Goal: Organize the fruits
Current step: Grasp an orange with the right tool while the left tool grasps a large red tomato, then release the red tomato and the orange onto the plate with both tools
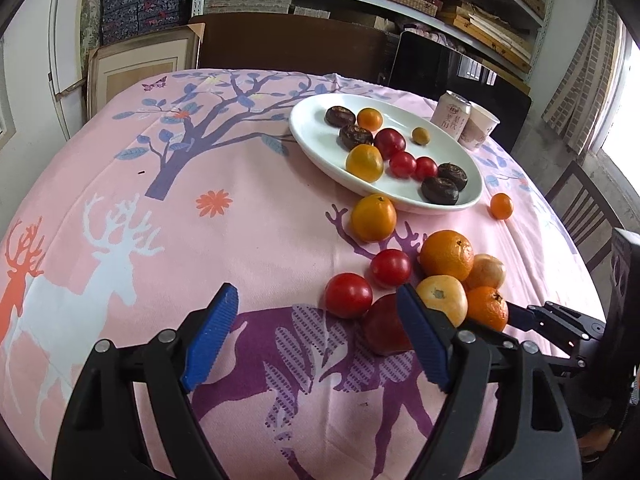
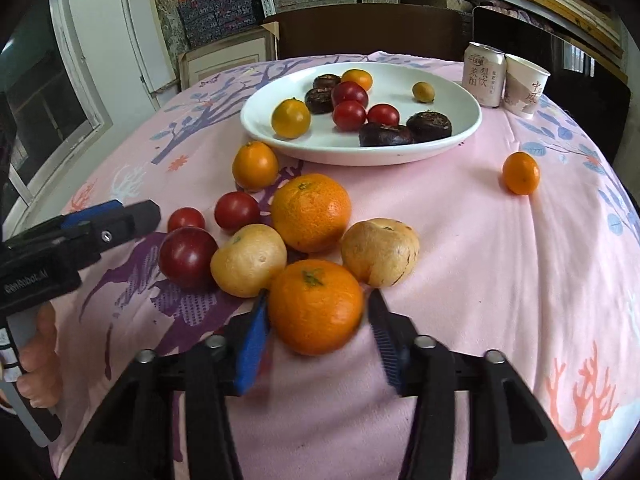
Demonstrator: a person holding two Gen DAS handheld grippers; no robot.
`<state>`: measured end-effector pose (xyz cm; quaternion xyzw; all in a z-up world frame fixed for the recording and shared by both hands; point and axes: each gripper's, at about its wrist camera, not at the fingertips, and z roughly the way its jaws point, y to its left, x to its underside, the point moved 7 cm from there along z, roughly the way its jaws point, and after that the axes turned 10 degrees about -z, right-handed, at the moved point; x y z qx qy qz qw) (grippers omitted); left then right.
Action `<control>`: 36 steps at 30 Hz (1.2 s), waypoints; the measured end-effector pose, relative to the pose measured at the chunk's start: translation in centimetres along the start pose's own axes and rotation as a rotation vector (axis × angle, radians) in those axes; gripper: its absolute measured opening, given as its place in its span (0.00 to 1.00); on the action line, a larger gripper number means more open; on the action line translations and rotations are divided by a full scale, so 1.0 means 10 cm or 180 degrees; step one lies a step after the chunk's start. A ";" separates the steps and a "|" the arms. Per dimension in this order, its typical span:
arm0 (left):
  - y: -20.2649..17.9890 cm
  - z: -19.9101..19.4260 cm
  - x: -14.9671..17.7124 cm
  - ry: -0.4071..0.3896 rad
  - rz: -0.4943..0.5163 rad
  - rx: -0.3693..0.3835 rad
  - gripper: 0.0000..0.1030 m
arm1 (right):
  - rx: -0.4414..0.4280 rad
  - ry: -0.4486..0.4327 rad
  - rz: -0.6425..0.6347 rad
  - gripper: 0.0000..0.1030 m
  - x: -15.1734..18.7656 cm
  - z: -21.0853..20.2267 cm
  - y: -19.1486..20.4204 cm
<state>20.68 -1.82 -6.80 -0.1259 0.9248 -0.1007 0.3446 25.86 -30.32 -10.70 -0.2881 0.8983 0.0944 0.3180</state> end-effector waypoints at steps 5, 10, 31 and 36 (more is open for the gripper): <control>-0.11 0.02 0.10 0.0042 0.0163 0.0027 0.77 | 0.0019 -0.0218 0.0254 0.42 0.04 -0.17 -0.20; -0.28 0.08 0.22 0.0085 0.0439 -0.0009 0.77 | -0.0101 -0.0307 0.0381 0.42 0.09 -0.27 -0.36; -0.38 0.30 0.31 0.0278 0.0435 -0.0153 0.32 | 0.0050 -0.0383 0.0145 0.43 0.06 -0.39 -0.28; -0.39 0.09 0.32 0.0273 0.0360 -0.0123 0.32 | 0.0082 -0.0517 0.0159 0.42 0.02 -0.44 -0.31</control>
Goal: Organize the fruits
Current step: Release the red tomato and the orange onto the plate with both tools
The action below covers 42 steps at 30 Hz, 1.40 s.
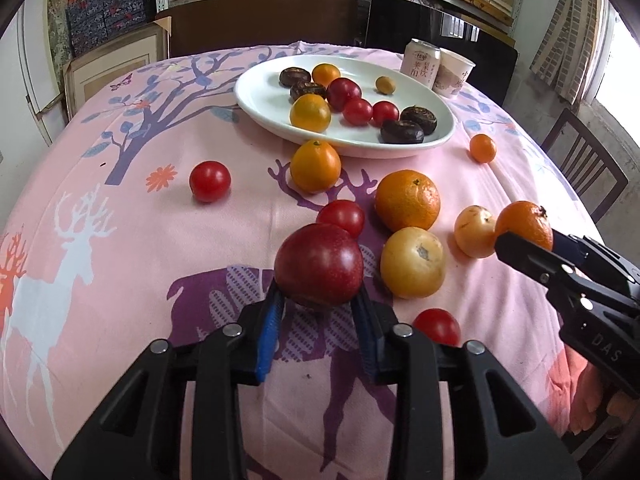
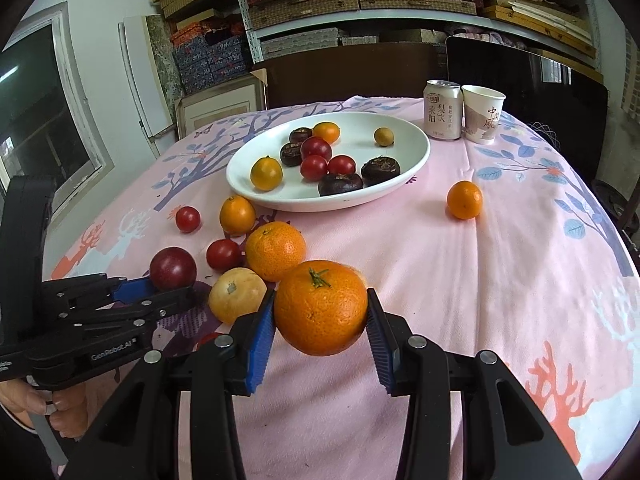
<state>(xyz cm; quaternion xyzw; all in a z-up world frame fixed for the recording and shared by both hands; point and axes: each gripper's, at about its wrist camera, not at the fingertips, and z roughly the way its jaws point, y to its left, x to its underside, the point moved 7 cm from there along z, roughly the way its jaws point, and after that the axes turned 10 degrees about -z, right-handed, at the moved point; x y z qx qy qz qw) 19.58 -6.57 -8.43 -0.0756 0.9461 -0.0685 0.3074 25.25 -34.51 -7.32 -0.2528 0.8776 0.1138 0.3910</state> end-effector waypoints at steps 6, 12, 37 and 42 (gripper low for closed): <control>-0.01 -0.39 -0.13 -0.0225 0.0076 -0.0014 0.32 | -0.0048 -0.0165 0.0131 0.42 -0.09 -0.16 -0.02; -0.13 -0.59 -0.42 -0.0398 0.0238 0.0017 0.33 | -0.0042 -0.0395 -0.0049 0.42 -0.34 -0.47 -0.01; -0.08 0.86 -1.68 -0.0190 0.0068 -0.0188 0.35 | -0.0213 0.0036 -0.0627 0.43 -1.04 0.94 0.11; -0.01 0.78 -1.73 -0.0287 -0.0080 -0.0332 0.74 | -0.0212 0.0145 -0.0615 0.44 -1.02 0.95 0.13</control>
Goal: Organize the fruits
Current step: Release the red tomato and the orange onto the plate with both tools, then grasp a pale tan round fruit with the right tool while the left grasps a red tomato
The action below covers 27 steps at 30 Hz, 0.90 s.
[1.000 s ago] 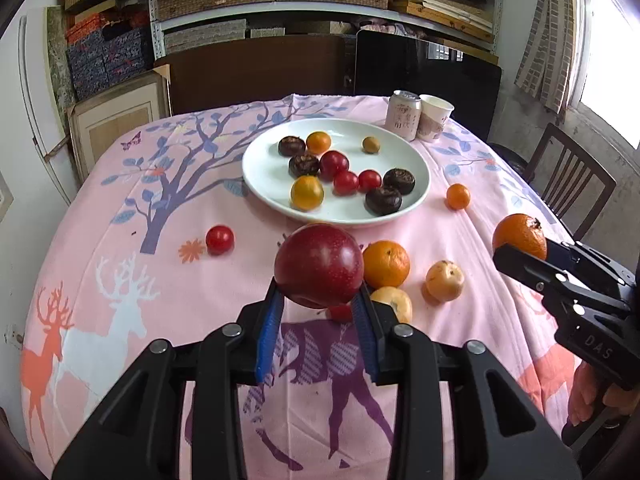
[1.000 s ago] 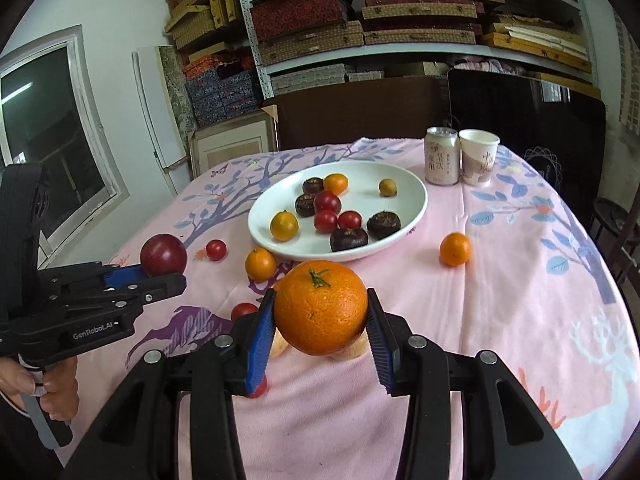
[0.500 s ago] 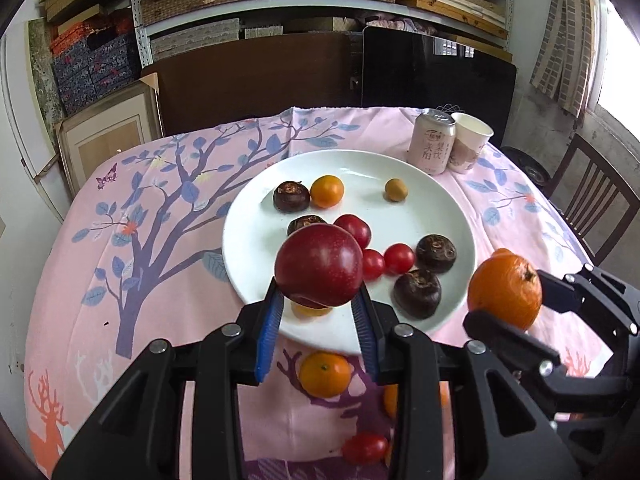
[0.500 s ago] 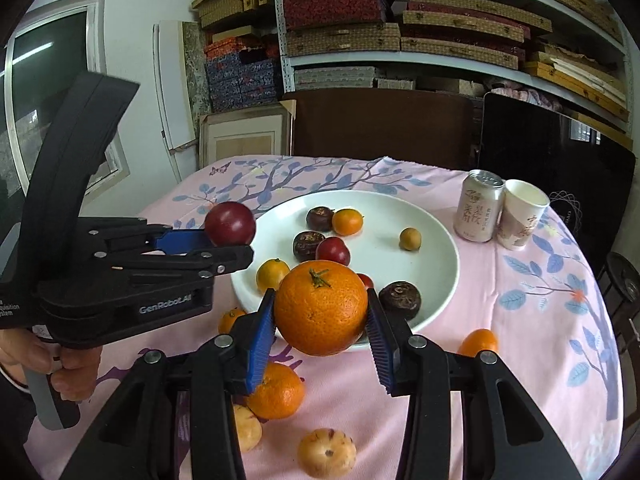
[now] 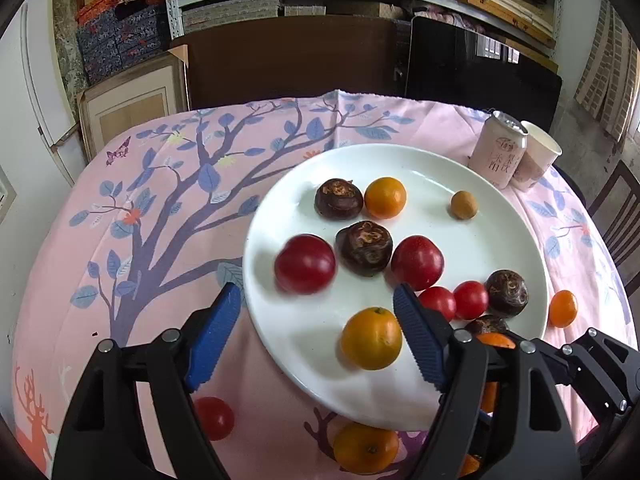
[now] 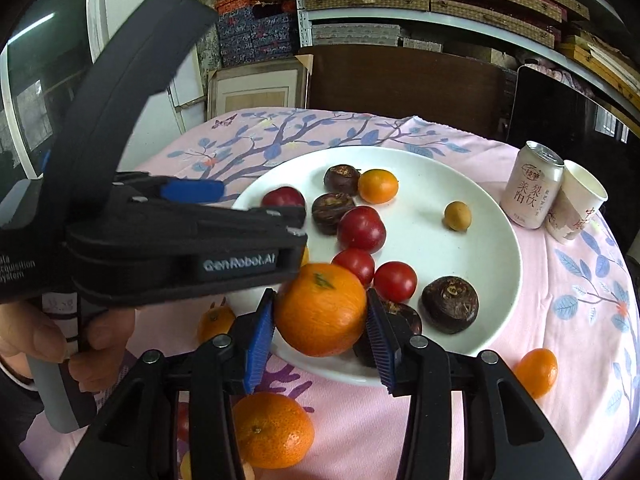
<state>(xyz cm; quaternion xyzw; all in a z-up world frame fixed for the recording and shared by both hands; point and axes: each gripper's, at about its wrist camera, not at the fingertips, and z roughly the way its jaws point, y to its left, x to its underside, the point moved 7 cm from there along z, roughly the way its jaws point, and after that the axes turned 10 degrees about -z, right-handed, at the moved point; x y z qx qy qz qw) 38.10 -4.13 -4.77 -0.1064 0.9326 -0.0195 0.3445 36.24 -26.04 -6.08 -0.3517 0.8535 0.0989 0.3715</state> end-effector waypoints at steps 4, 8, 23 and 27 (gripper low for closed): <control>0.06 -0.23 0.04 -0.0056 0.0020 0.0004 0.74 | -0.0046 -0.0046 0.0193 0.44 0.09 -0.17 -0.07; 0.17 -0.47 0.16 -0.0064 -0.0045 0.0006 0.76 | -0.0025 -0.0210 0.0433 0.44 0.18 -0.47 -0.20; 0.34 -1.07 1.25 -0.0025 -0.0001 0.0037 0.76 | 0.0117 -0.0076 0.0692 0.55 1.05 -1.11 -0.20; 0.38 -1.08 1.44 0.0042 -0.0057 0.0070 0.76 | 0.0138 0.0078 0.0610 0.55 1.17 -1.03 -0.07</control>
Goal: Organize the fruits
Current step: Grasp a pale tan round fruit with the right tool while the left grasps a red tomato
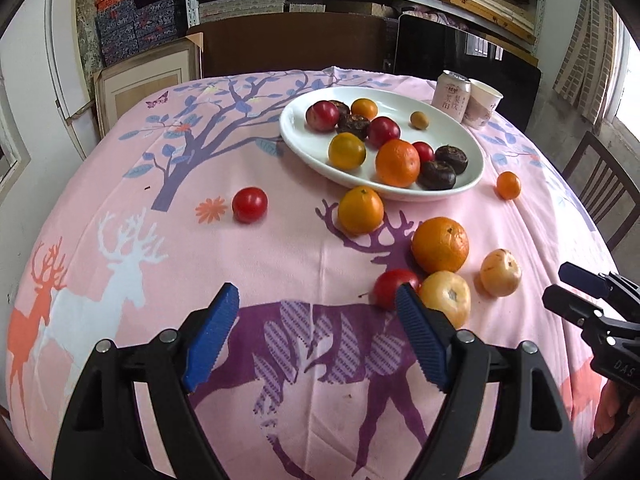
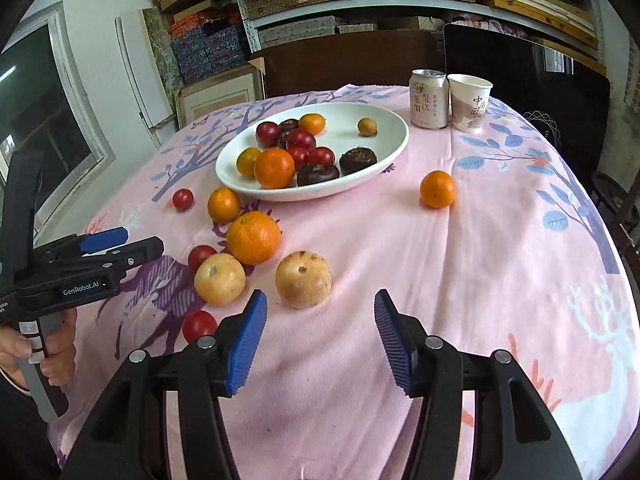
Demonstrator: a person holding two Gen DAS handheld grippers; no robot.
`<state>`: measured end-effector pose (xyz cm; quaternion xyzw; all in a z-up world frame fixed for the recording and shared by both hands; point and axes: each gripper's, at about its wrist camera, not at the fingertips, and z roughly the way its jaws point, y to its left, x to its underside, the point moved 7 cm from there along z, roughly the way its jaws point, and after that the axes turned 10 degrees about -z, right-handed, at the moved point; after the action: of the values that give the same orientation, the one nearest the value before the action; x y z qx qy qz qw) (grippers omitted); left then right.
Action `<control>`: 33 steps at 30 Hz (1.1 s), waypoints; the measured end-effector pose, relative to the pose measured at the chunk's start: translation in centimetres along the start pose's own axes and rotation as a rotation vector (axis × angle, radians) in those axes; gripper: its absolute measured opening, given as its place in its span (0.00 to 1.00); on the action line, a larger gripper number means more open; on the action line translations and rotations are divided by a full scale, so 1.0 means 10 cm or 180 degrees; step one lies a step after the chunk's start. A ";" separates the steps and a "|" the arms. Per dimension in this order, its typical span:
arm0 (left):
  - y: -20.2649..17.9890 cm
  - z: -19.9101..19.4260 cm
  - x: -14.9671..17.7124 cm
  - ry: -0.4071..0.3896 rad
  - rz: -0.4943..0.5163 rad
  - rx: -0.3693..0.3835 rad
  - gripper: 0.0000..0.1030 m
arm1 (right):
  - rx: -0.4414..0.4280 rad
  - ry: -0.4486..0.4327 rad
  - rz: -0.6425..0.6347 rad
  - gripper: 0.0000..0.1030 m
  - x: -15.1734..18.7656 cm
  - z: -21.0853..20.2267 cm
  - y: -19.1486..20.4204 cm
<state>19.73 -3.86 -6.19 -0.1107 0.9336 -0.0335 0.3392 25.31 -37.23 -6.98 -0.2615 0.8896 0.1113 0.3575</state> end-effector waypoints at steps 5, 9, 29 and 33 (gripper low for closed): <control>0.04 -0.01 0.13 0.0045 -0.0022 0.0038 0.76 | 0.0063 0.0074 -0.0107 0.61 0.05 0.11 0.11; 0.06 -0.02 0.15 0.0065 -0.0006 0.0064 0.76 | 0.0165 0.0165 -0.0209 0.61 0.00 0.26 0.19; -0.50 -0.07 0.45 0.0245 0.0391 0.0272 0.76 | -0.0075 0.0052 0.0240 0.37 -0.08 0.38 -0.05; -0.69 -0.03 0.51 0.0271 0.0462 0.0304 0.76 | -0.0146 0.0020 0.0234 0.37 -0.09 0.35 -0.03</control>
<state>16.99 -11.79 -8.18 -0.0249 0.9500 -0.0580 0.3057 28.07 -35.77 -8.86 -0.2371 0.8970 0.1438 0.3442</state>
